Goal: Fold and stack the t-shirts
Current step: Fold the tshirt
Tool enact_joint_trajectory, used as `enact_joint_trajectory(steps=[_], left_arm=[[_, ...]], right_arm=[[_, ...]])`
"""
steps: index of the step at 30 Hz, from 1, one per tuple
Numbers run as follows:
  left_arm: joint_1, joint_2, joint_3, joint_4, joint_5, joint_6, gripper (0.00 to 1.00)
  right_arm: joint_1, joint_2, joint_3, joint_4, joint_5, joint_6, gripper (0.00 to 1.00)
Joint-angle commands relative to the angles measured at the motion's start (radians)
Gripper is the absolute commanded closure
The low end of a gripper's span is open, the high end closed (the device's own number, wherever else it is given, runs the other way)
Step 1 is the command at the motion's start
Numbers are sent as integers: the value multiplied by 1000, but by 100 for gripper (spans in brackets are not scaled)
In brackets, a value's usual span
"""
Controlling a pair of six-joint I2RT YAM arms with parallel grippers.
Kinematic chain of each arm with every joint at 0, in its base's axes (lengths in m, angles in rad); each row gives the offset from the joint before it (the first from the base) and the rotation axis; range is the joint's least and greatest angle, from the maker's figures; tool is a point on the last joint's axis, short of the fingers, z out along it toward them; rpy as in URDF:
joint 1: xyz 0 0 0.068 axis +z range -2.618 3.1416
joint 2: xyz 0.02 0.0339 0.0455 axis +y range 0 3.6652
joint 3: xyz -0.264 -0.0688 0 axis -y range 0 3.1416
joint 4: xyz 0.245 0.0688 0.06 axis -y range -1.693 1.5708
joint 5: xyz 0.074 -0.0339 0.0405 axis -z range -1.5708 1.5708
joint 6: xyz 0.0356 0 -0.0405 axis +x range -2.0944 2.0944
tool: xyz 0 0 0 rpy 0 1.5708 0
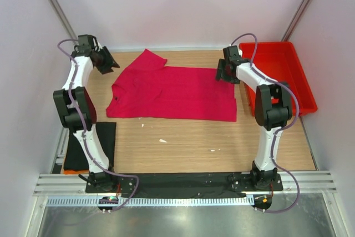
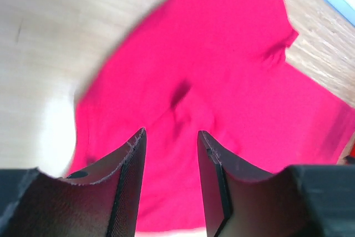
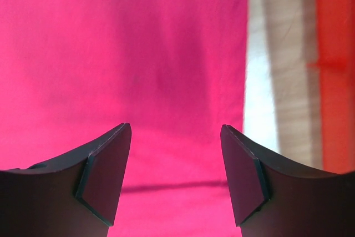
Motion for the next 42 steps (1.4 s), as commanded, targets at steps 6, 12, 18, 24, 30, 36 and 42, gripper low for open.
enact_joint_trajectory(steps=[6,12,18,24,30,36,42], left_arm=[[-6,291,292,-24,164,334,57],[-7,374,364,-33,155,420,53],[-7,406,363,-7,152,432,53],[-9,438,367,5,202,421,53],[-15,471,384,41,231,403,53],[-17,506,418,-4,114,397,81],[-11,480,386,-94,-135,440,100]], right_arm=[[-59,68,129,36,41,-50,30],[-68,97,187,7,4,-67,30],[-67,126,215,-21,24,-81,31],[-68,174,255,4,36,-95,35],[-68,246,334,16,13,-75,38],[-70,275,380,7,-10,-41,38],[-68,280,388,16,-14,-37,38]])
